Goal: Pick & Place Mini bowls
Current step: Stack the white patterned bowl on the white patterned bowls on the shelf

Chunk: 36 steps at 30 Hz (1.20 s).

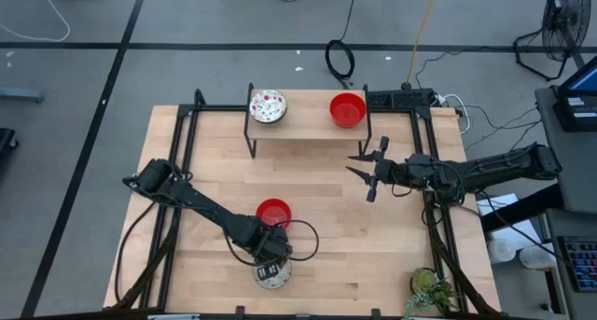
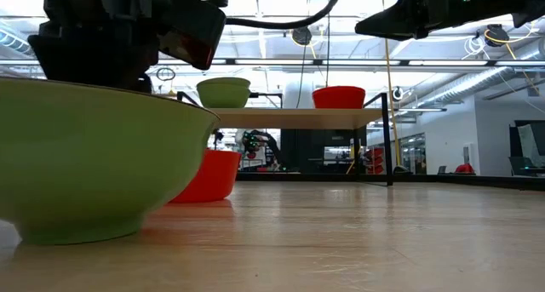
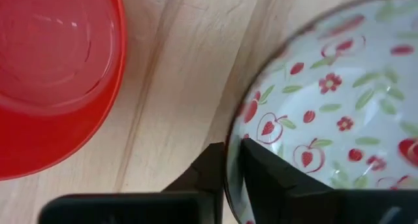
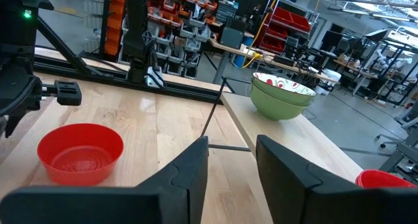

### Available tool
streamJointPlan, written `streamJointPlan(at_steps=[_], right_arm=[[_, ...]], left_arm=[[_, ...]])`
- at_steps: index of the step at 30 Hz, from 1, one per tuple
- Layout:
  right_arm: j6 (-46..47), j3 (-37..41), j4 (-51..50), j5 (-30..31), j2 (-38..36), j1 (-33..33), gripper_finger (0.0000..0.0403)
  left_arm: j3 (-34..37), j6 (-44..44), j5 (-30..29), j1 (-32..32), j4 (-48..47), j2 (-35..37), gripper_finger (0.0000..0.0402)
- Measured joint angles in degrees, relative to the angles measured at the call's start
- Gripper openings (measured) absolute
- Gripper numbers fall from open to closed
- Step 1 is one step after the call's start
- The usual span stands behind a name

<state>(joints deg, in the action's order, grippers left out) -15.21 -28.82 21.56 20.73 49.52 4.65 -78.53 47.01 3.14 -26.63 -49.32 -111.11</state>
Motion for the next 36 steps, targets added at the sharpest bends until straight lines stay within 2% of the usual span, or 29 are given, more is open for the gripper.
streamJointPlan(at_steps=[7,14,24,30,36], right_arm=[[0.0,0.0,0.0,0.0,0.0,0.0,0.0116],[0.0,0.0,0.0,0.0,0.0,0.0,0.0116],[0.0,0.0,0.0,0.0,0.0,0.0,0.0116],[0.0,0.0,0.0,0.0,0.0,0.0,0.0116],[0.0,0.0,0.0,0.0,0.0,0.0,0.0116]], left_arm=[[-0.2,-0.2,2.1,0.1,0.4,0.3,0.0016],[-0.1,-0.4,1.9,0.1,0.0,0.1,0.0034],[-0.1,-0.8,2.2,0.1,0.3,0.2,0.0013],[0.1,-0.8,2.7,0.3,-0.2,0.0,0.0032],[-0.1,-1.2,3.4,0.4,0.1,0.1,0.0012]])
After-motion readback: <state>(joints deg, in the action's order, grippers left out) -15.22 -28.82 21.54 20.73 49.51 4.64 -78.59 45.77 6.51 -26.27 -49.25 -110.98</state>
